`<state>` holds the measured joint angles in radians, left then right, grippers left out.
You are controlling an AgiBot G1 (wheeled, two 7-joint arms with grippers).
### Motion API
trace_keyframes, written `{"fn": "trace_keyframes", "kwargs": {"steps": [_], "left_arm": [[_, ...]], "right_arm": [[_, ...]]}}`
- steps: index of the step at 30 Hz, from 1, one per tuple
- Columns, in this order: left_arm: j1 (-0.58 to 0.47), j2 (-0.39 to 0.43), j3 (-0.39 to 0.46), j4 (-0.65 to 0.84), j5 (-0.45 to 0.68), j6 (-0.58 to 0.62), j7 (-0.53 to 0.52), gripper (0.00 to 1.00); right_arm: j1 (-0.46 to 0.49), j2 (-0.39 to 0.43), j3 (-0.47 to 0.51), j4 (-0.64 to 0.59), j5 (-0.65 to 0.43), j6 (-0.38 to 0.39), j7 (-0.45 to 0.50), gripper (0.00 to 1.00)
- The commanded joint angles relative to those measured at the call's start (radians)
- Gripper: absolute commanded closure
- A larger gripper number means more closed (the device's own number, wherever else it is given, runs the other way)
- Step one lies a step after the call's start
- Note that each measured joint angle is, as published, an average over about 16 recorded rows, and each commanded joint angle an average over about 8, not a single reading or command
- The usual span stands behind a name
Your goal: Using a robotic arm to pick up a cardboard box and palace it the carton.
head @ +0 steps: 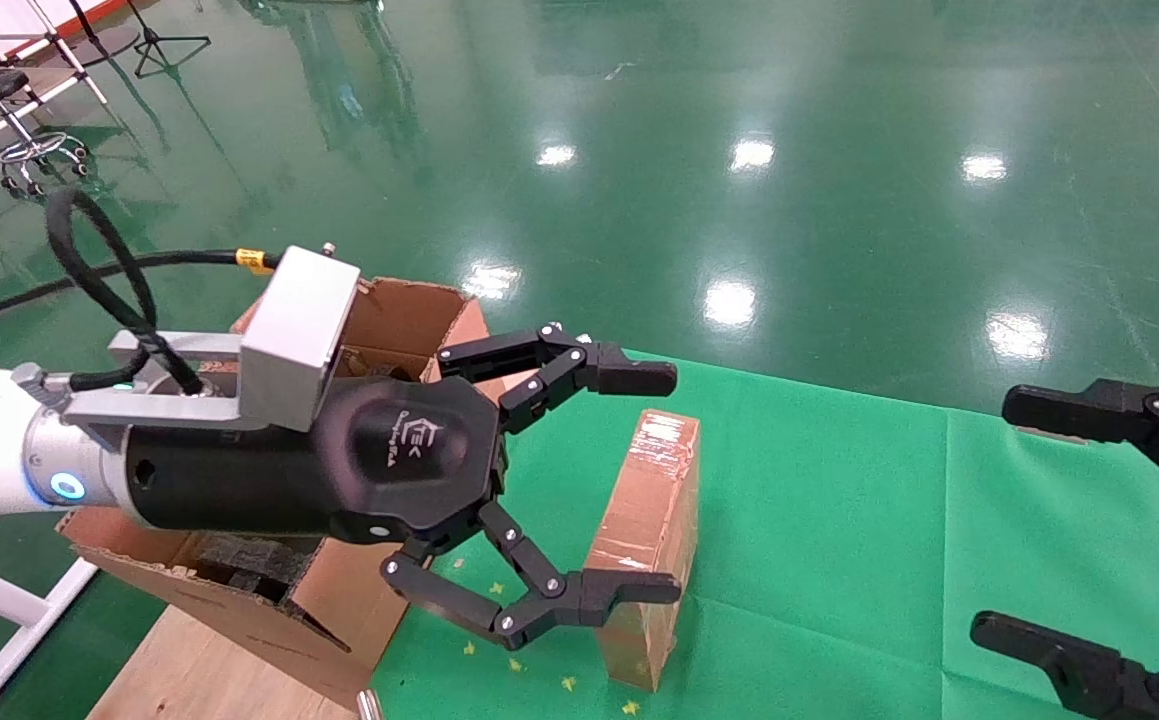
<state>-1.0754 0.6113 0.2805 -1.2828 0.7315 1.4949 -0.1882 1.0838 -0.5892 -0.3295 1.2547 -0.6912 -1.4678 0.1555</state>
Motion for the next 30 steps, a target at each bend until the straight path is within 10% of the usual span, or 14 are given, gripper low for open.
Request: {"fn": "trace_keyframes", "kwargs": {"steps": [1,14,22,30], "left_arm": [[0.0,0.0,0.0,0.0,0.0,0.0,0.0,0.0],[0.0,0.0,0.0,0.0,0.001,0.0,0.0,0.0],[-0.037,-0.024,0.027,-0.032,0.099,-0.036,-0.037,0.0],[-0.161,-0.029,0.118,-0.055,0.313,-0.09,-0.192,0.0]], "right_arm": [[0.0,0.0,0.0,0.0,0.0,0.0,0.0,0.0],[0.0,0.0,0.0,0.0,0.0,0.0,0.0,0.03],[0.0,0.0,0.0,0.0,0.0,0.0,0.0,0.93],[0.0,0.0,0.0,0.0,0.0,0.0,0.0,1.0]]}}
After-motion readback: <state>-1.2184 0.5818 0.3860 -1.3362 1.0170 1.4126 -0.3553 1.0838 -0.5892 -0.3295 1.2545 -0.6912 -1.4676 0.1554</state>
